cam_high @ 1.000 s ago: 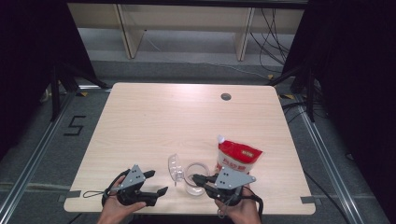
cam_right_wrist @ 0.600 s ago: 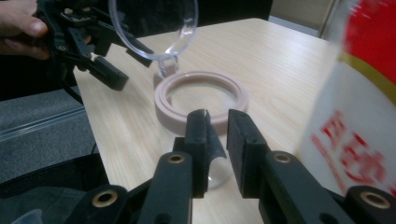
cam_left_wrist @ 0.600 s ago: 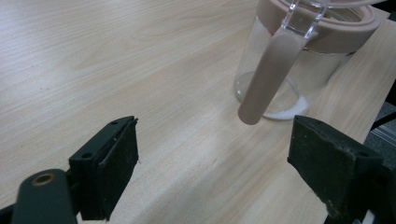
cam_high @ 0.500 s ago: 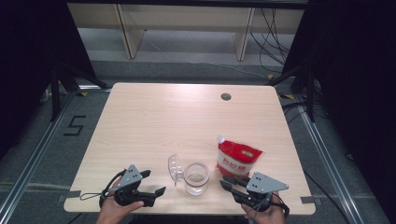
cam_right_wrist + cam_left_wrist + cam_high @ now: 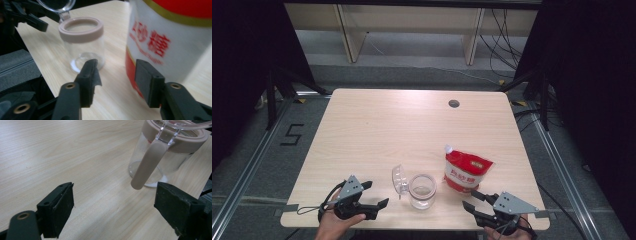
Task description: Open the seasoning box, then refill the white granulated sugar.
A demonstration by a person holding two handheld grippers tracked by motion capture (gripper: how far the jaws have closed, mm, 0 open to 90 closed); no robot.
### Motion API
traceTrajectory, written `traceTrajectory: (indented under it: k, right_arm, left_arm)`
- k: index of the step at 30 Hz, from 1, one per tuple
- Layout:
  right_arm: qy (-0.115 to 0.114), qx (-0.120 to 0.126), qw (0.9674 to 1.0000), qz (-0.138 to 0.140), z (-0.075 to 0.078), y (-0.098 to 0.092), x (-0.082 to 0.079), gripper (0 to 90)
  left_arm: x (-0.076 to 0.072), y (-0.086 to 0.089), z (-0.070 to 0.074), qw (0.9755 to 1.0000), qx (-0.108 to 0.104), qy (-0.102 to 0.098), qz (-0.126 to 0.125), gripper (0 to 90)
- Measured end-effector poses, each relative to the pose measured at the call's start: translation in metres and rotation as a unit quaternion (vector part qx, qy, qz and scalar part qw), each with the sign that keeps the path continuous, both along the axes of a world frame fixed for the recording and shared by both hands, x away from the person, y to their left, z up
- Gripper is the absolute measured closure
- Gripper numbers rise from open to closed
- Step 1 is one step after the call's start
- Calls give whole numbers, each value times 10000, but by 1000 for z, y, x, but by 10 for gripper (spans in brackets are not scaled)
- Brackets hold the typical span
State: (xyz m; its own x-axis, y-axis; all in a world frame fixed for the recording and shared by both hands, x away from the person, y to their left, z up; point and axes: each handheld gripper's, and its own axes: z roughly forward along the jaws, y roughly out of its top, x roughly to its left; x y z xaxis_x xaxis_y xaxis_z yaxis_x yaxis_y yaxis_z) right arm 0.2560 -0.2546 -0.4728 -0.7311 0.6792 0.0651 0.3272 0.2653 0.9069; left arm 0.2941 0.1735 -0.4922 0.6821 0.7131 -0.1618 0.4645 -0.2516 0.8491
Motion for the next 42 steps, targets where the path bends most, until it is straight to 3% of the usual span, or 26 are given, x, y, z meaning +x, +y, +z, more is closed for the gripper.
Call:
traceTrajectory:
  k: [4, 5, 6, 8, 10, 11, 12, 13, 14, 15, 16, 18, 19, 20, 21, 23, 24, 26, 30, 31, 35, 36, 38, 41, 42]
  right_arm:
    - [-100, -116, 9998, -147, -2, -9, 0, 449]
    - [65, -25, 9997, -227, -2, -10, -2, 440]
    - [-124, -152, 9995, -247, -3, -14, -1, 414]
    - [-13, -160, 9991, -397, -3, -16, -3, 383]
    - [-52, -192, 9992, -354, -4, -17, -1, 376]
    - [-116, -239, 9988, -402, -4, -19, 0, 370]
    - [130, -136, 9978, -631, -4, -19, -3, 331]
    - [130, -136, 9978, -631, -4, -19, -3, 331]
    - [-204, -215, 9979, -568, -4, -23, 3, 314]
    - [-64, -195, 9977, -651, -4, -23, 1, 298]
    - [-94, -230, 9973, -697, -4, -24, 2, 276]
    - [-110, -264, 9968, -748, -4, -26, 4, 272]
    - [17, -207, 9960, -869, -3, -25, 2, 270]
    - [17, -207, 9960, -869, -3, -25, 2, 270]
    - [-201, -219, 9959, -860, -3, -29, 6, 249]
    - [-125, -201, 9952, -949, -2, -32, 7, 241]
    - [-263, -261, 9954, -879, -4, -36, 11, 235]
    - [-151, -186, 9951, -960, -5, -37, 11, 231]
    - [-268, -157, 9965, -771, -8, -38, 22, 174]
    - [-182, -100, 9971, -731, -8, -36, 22, 181]
    - [-352, -98, 9974, -624, -7, -31, 27, 171]
    - [-400, -103, 9981, -467, -8, -30, 31, 171]
    - [-246, -114, 9983, -507, -10, -25, 32, 172]
    - [-413, -144, 9986, -306, -12, -24, 38, 172]
    - [-358, -58, 9988, -325, -12, -22, 40, 172]
  left_arm:
    - [1, 0, 0, 9999, 102, -53, -97, 154]
    - [0, -1, 0, 10000, 38, -50, -67, 154]
    - [0, -2, 0, 10000, 75, -7, -58, 154]
    - [0, -2, 0, 10000, 32, -28, -88, 154]
    - [0, -1, 0, 9999, 130, -38, -85, 154]
    - [-1, -3, 0, 10000, -15, -22, -64, 154]
    - [0, -1, 0, 9999, 66, -13, -92, 154]
    - [0, -1, 0, 9999, 66, -13, -92, 154]
    - [0, -2, 0, 9999, 54, -3, -94, 154]
    - [0, -2, 0, 9999, 54, -3, -94, 154]
    - [0, -3, 0, 9999, -6, -37, -105, 154]
    - [-2, -2, 1, 9999, 80, -30, -144, 154]
    - [-2, -2, 1, 9999, 80, -30, -144, 154]
    - [-2, -3, 1, 9999, 49, -31, -123, 154]
    - [0, -3, 0, 9999, 25, -21, -148, 155]
    - [-1, -4, 0, 9999, 44, -18, -138, 155]
    - [-1, -4, 1, 9998, 98, -30, -151, 154]
    - [0, -5, 1, 9998, 53, -54, -175, 154]
    - [-1, -3, 1, 9995, 127, -120, -261, 155]
    - [-1, -3, 1, 9994, 144, -129, -279, 155]
    - [-1, -3, 1, 9995, 120, -123, -266, 155]
    - [-1, -3, 1, 9995, 132, -122, -267, 155]
    - [-1, -5, 0, 9995, 74, -132, -268, 155]
    - [-2, -5, 0, 9995, 180, -65, -247, 155]
    - [-2, -6, -1, 9994, 166, -94, -280, 155]
